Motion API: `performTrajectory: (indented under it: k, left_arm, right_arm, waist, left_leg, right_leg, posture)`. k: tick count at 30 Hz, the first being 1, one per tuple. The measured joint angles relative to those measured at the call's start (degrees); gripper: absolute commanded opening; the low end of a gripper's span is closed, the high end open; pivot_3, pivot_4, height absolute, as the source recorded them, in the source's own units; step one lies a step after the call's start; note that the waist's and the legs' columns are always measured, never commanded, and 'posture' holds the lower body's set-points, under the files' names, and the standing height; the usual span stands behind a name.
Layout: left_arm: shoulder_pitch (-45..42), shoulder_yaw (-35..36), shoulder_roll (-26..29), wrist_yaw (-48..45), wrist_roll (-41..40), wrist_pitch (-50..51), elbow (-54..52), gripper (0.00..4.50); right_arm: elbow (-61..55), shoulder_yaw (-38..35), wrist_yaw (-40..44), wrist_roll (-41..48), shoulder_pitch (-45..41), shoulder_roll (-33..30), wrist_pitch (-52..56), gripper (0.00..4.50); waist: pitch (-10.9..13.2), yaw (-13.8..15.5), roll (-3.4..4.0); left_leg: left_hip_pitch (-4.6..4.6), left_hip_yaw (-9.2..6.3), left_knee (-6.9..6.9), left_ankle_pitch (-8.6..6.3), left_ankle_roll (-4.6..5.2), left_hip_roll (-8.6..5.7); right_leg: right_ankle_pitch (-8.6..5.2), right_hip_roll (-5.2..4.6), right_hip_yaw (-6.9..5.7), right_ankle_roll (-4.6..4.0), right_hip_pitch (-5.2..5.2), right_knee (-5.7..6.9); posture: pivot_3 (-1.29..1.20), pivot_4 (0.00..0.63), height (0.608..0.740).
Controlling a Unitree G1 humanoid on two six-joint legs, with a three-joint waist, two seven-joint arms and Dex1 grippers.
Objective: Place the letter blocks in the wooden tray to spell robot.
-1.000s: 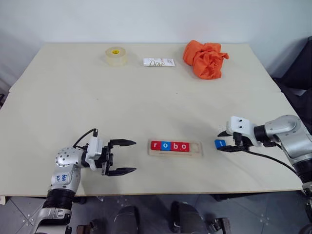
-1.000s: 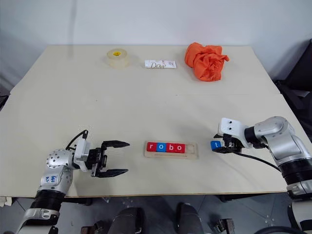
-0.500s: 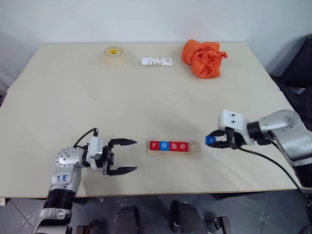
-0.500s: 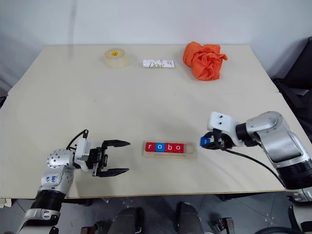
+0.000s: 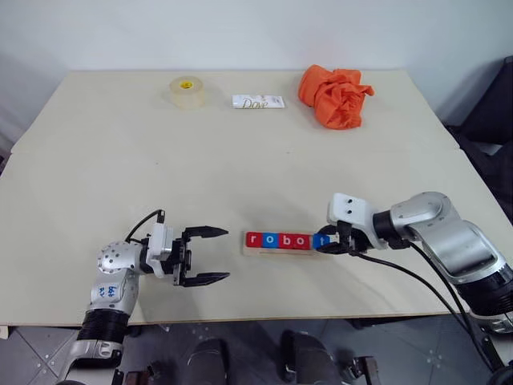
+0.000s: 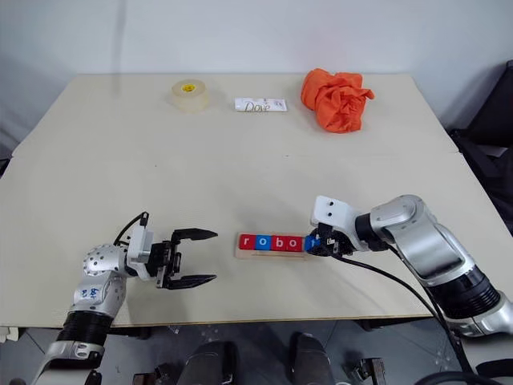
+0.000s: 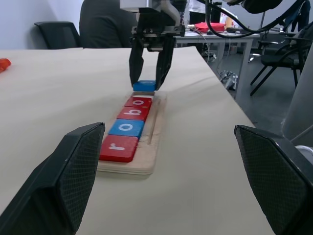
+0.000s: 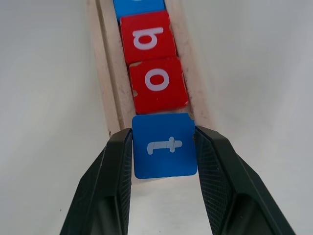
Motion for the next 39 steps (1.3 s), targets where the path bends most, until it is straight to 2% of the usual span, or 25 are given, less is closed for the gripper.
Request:
performTrajectory:
  k: [14,23,31,35,39]
  left_arm:
    - [0.82,0.02,0.0,1.31,0.0,0.0,-0.6,4.5]
    - [0.37,0.02,-0.01,1.34,0.0,-0.2,-0.34,4.5]
    - [-0.41,0.08,-0.01,6.44,2.48,-0.02,-0.05,4.5]
    - [-0.73,0.33,0.82,13.36,5.24,2.88,-0.55,4.5]
    - [-0.74,1.26,1.75,17.06,4.3,8.63,-4.13,4.5]
  right_arm:
    - [2.63,2.31,0.23,-1.99,-2.29,1.54,-2.3,1.46]
    - [1.28,1.82,0.56,-0.9,-3.09,1.87,-0.2,4.48]
    - [-3.51,-8.68,0.78,5.28,2.31,0.0,-1.69,4.48]
    - [2.18,-19.78,6.11,10.39,14.34,-0.18,-16.53,4.48]
    - [10.55,-24.45,11.9,12.55,17.5,-1.26,-26.07,4.48]
  waist:
    - [0.0,-0.06,0.0]
    - [0.0,0.03,0.0]
    - [0.0,0.2,0.0]
    - [0.0,0.77,-0.02]
    - [0.0,0.04,-0.02]
  left_leg:
    - [0.0,0.0,0.0,0.0,0.0,0.0]
    - [0.0,0.01,0.0,0.0,0.0,0.0]
    - [0.0,-0.01,0.0,-0.01,0.02,-0.01]
    - [0.0,-0.02,-0.02,-0.03,0.05,-0.04]
    - [0.06,0.05,0.02,-0.01,0.06,-0.04]
  right_leg:
    - [0.0,0.0,0.0,0.0,0.0,0.0]
    - [0.0,0.0,0.0,0.0,0.0,0.01]
    - [0.0,-0.01,-0.01,0.01,0.04,-0.02]
    - [0.03,0.01,-0.03,0.06,0.14,-0.14]
    - [0.08,0.01,0.05,0.14,0.13,-0.07]
  posture:
    - [0.0,0.15,0.74]
    - [0.0,0.15,0.74]
    - [0.0,0.15,0.74]
    - [0.0,0.15,0.74]
    - [0.0,0.15,0.74]
